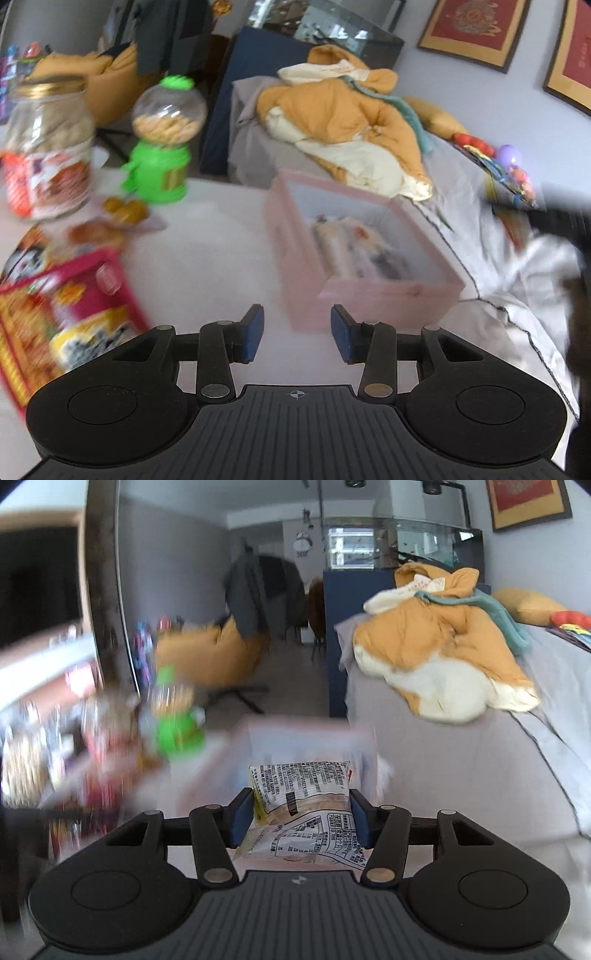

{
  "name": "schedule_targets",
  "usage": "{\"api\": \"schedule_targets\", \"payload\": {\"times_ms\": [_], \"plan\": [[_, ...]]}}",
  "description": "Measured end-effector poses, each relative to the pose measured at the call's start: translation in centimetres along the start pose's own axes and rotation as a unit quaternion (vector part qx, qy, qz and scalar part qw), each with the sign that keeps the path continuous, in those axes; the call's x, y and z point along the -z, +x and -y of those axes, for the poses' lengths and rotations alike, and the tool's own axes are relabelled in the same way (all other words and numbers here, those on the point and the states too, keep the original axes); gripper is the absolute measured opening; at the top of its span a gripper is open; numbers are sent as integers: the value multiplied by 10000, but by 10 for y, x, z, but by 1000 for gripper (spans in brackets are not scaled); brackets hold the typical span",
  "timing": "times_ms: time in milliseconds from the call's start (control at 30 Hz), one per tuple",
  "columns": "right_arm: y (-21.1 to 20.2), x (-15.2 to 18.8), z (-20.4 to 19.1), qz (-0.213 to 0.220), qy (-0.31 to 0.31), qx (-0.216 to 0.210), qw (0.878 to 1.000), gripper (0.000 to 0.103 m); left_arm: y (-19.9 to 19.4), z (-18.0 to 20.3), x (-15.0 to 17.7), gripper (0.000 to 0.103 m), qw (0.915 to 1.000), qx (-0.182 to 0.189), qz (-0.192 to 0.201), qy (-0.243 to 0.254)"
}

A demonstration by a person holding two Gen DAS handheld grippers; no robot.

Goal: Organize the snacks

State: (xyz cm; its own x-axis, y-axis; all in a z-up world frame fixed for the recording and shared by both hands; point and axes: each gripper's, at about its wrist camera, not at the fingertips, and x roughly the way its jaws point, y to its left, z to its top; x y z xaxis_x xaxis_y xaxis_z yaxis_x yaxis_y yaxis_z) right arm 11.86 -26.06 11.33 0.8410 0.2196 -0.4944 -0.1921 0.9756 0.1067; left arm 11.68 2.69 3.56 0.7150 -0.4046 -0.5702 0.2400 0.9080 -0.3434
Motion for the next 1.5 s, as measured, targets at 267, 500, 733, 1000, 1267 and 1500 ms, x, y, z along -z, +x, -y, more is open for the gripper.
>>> {"api": "schedule_targets", "payload": {"times_ms": [267, 500, 733, 1000, 1267, 1500], "plan": [[81, -30, -13, -610, -79, 759, 9952, 74, -11, -48, 32, 37, 9985, -359, -363, 181], [115, -36, -100, -1134, -201, -71, 9933, 74, -44, -78, 29, 30, 9968, -783, 64, 128], [184, -29, -227, -1456, -654, -613, 9853, 74, -91, -126, 33, 31, 9952, -711, 294, -603], [294, -16, -263, -1722, -540, -356, 9829, 73, -118, -145, 42, 31, 9958, -418, 395, -716], [260, -3, -261, -1988, -1268, -536, 9703, 60, -103, -131, 36, 31, 9965, -98, 461, -691], [183, 30, -221, -2145, -984, -1061, 9659, 60, -88, -101, 34, 34, 9989, -40, 245, -405]]}}
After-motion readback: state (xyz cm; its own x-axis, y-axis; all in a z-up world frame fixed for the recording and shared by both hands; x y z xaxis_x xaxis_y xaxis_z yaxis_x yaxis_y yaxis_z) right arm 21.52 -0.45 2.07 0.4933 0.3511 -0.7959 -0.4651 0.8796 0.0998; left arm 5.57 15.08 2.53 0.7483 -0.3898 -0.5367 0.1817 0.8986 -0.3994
